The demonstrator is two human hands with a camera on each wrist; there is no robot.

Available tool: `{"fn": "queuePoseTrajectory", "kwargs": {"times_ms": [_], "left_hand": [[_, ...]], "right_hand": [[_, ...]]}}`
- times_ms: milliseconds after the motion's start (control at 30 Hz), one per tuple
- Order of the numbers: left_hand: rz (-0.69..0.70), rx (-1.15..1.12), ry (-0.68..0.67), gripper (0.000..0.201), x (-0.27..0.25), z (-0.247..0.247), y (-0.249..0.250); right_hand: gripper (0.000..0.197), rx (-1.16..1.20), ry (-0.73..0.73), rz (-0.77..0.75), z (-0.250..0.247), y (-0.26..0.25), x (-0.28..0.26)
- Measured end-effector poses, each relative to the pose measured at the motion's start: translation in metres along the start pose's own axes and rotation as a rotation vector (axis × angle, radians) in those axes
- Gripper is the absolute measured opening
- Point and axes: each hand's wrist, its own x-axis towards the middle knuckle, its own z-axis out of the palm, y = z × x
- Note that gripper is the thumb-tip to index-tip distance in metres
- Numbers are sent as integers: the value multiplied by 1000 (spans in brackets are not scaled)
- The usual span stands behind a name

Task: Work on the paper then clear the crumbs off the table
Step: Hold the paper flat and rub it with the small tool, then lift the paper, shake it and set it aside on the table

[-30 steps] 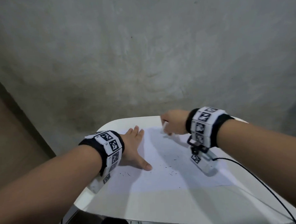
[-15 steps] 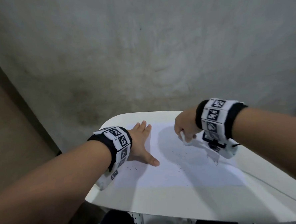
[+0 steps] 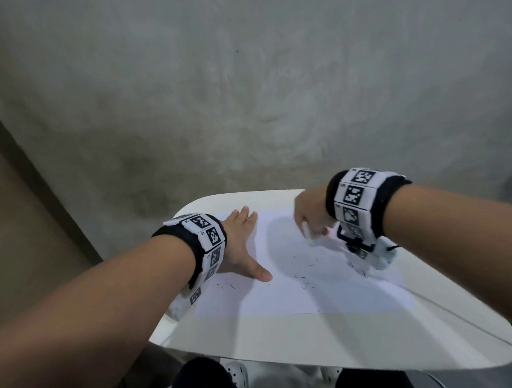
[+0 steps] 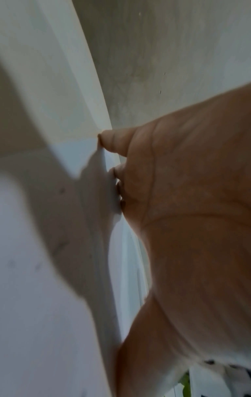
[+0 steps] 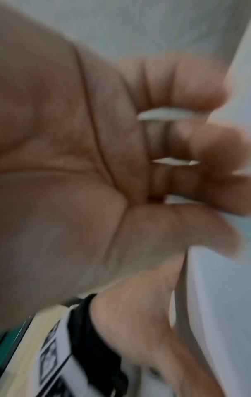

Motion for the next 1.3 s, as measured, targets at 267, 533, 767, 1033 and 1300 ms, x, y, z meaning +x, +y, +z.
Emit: {"fn": "queuePoseTrajectory", "kwargs": {"times_ms": [267,533,767,1033,1300], "left_hand": [[-1,-10,20,138,-1,1,2],[-9,36,17,134,-9,-5,7],[3,12,75,135,-6,2,6],[9,16,54,138,-2,3,0],[47,-29,43,119,5,-16,-16]], "right_hand": [[8,-48,163,-36,9,-15,4],[22,-2,210,-67,-8,-38,8],[16,-79,70,-72,21,-39,-14],[17,1033,192,-63,47,14,-30],[18,672,445,331,63,138,-53]]}}
